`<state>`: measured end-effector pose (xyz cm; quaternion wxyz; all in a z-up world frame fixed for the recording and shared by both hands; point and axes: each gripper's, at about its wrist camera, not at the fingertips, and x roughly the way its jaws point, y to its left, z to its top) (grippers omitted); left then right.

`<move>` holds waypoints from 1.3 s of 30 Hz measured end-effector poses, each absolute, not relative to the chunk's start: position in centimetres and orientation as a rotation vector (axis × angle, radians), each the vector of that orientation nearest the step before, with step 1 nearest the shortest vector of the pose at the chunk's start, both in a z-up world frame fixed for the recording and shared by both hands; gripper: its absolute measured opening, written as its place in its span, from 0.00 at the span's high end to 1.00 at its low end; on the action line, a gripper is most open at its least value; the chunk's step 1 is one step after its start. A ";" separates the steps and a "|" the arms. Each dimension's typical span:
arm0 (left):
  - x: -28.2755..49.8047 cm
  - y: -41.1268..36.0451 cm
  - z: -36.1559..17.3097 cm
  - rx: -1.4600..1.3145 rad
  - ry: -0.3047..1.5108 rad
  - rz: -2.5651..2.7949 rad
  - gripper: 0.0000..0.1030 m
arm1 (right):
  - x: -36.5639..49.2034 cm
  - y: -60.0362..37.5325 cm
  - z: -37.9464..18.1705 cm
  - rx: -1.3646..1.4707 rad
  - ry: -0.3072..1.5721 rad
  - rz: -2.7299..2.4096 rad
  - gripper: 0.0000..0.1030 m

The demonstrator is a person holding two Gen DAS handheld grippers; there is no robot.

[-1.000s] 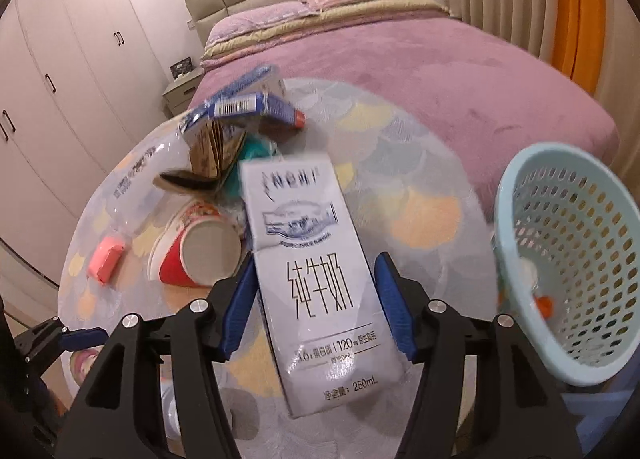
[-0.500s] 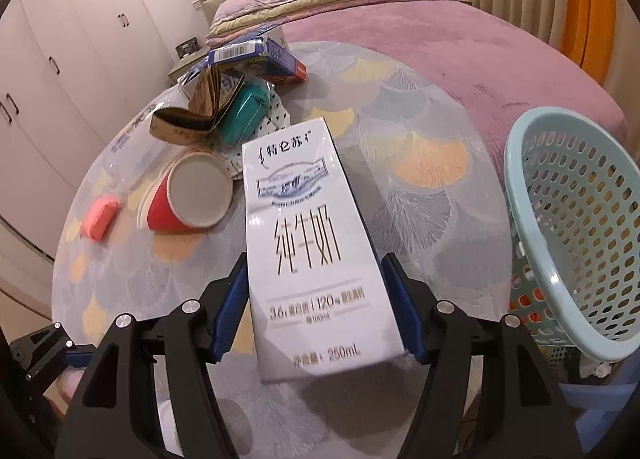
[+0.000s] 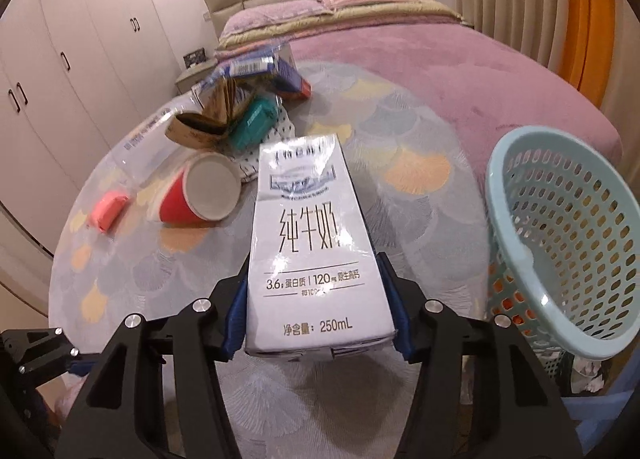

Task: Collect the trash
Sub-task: 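Carry the carton and bottle over the blue basket and open both tools to drop them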

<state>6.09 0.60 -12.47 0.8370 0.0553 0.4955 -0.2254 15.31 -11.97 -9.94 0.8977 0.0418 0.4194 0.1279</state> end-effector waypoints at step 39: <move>21.2 -21.5 -4.9 -0.060 0.817 -0.766 0.56 | 14.0 -34.8 -7.2 0.310 0.731 -0.205 0.49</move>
